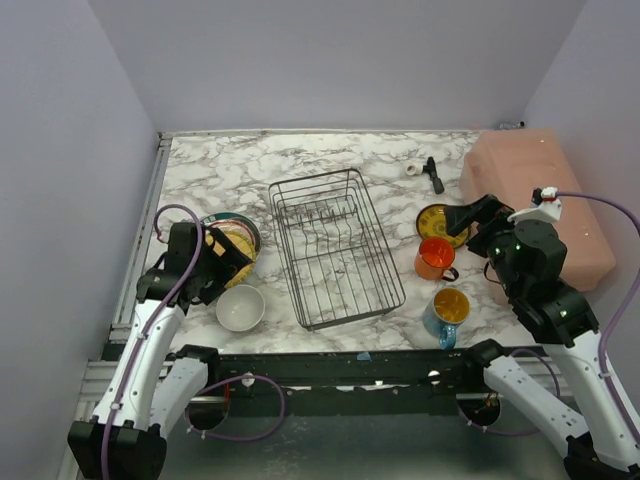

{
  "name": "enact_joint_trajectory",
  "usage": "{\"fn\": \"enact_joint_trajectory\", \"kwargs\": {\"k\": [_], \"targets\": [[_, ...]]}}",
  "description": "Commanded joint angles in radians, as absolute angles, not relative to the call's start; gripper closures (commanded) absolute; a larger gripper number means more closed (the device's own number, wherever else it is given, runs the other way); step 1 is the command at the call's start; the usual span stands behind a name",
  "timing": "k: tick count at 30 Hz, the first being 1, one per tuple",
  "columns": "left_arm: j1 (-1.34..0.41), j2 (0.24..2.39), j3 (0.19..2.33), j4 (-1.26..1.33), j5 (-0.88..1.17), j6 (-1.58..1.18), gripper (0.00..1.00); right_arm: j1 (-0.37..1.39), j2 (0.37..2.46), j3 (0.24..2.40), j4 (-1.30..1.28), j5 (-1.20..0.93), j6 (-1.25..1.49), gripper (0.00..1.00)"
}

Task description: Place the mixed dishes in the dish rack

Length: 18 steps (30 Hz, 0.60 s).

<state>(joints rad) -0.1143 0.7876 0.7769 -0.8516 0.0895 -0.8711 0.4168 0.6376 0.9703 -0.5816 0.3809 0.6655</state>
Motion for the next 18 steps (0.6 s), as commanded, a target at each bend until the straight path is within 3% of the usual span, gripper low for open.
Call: {"fn": "enact_joint_trajectory", "kwargs": {"k": [1, 7, 11, 18], "targets": [[-0.184, 0.839, 0.739, -0.862, 0.019, -1.026, 0.01, 0.411, 0.649, 0.954, -0.560, 0.330, 0.677, 0.00], [-0.350, 1.004, 0.774, -0.870, -0.087, -1.138, 0.03, 0.411, 0.664, 0.942, -0.563, 0.322, 0.679, 0.00], [-0.368, 1.136, 0.788, -0.889, -0.067, -1.178, 0.09, 0.411, 0.662, 0.936, -0.570, 0.331, 0.677, 0.00], [-0.371, 1.249, 0.771, -0.823, -0.064, -1.211, 0.32, 0.411, 0.643, 0.931, -0.580, 0.359, 0.665, 0.00]]}}
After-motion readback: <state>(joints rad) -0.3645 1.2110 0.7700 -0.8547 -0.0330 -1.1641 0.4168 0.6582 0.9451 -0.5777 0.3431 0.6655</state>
